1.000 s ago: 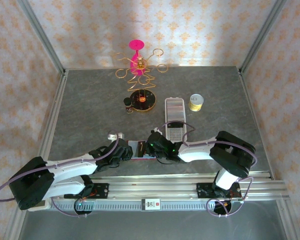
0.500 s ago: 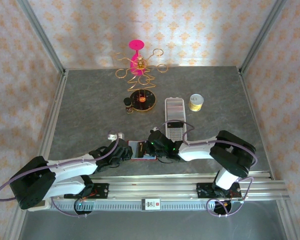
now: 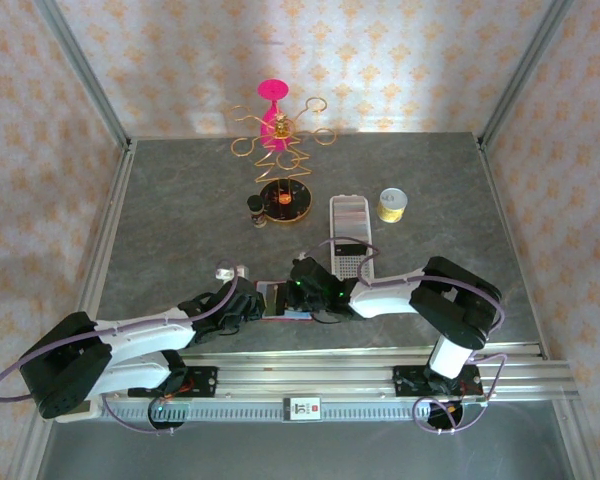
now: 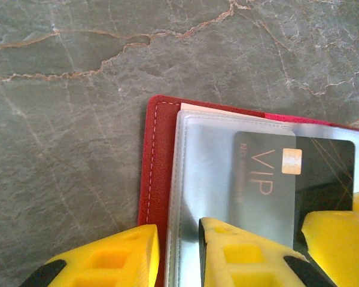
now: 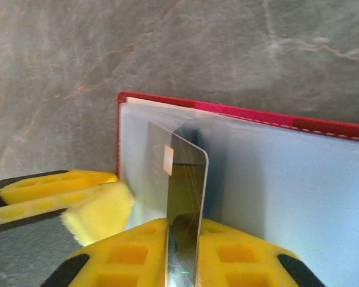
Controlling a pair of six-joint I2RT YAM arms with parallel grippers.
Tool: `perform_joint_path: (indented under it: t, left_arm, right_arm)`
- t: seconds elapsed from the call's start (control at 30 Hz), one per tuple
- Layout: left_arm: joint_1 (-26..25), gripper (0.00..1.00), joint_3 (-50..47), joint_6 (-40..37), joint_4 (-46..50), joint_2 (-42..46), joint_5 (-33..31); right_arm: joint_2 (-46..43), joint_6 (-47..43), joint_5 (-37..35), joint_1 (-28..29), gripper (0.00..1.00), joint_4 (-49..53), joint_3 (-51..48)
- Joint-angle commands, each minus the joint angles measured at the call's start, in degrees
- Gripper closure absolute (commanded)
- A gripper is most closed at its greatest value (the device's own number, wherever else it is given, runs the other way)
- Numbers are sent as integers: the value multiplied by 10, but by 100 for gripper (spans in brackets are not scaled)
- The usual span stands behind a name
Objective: Put the credit cards into the card holder
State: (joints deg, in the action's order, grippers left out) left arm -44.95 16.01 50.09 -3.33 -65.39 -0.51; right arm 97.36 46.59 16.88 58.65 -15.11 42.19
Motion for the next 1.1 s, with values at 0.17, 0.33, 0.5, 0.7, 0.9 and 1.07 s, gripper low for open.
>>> perform_joint_path:
  t: [0.17, 0.33, 0.5, 0.7, 0.9, 1.07]
  left_arm:
    - [6, 77, -22, 5, 28, -10, 5]
    - [5, 78, -23, 6, 23, -11, 7]
    - [5, 78, -22, 6, 18, -16, 10]
    - [5, 80, -22, 4, 5, -27, 31]
    - [5, 81, -24, 5, 3, -28, 39]
    - [6, 80, -27, 5, 5, -19, 38]
  right_arm:
    - [-14, -22, -42, 0, 75, 83, 23]
    - [-5, -26, -46, 4, 74, 99, 37]
    - [-10, -24, -55, 7, 75, 98, 41]
    - [13, -16, -46, 15, 80, 83, 57]
    - [37, -14, -35, 22, 82, 71, 78]
    - [28, -16, -41, 22, 77, 78, 79]
